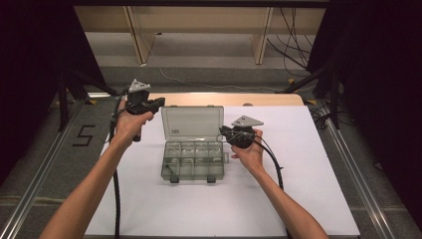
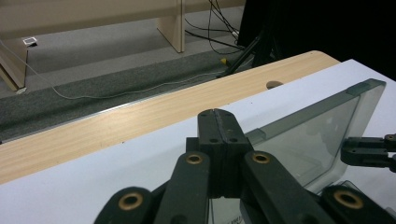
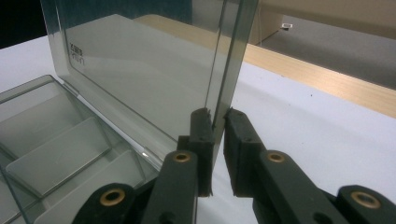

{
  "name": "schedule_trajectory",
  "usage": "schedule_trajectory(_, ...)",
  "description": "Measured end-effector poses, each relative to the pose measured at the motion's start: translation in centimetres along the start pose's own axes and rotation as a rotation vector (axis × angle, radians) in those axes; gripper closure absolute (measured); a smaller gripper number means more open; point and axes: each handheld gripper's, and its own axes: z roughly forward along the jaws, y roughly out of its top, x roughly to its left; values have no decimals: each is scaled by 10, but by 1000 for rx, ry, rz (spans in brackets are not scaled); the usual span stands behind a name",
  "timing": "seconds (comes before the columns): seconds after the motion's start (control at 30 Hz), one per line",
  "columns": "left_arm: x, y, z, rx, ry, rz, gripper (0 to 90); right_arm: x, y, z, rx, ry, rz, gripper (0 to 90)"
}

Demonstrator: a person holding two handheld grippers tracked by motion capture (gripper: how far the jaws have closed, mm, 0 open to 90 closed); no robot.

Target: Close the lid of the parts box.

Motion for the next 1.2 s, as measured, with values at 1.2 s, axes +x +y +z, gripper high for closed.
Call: schedule_trajectory(1.2,-3,-5,23,99,-22,-2,896,2,2,-5,19,8,6,782)
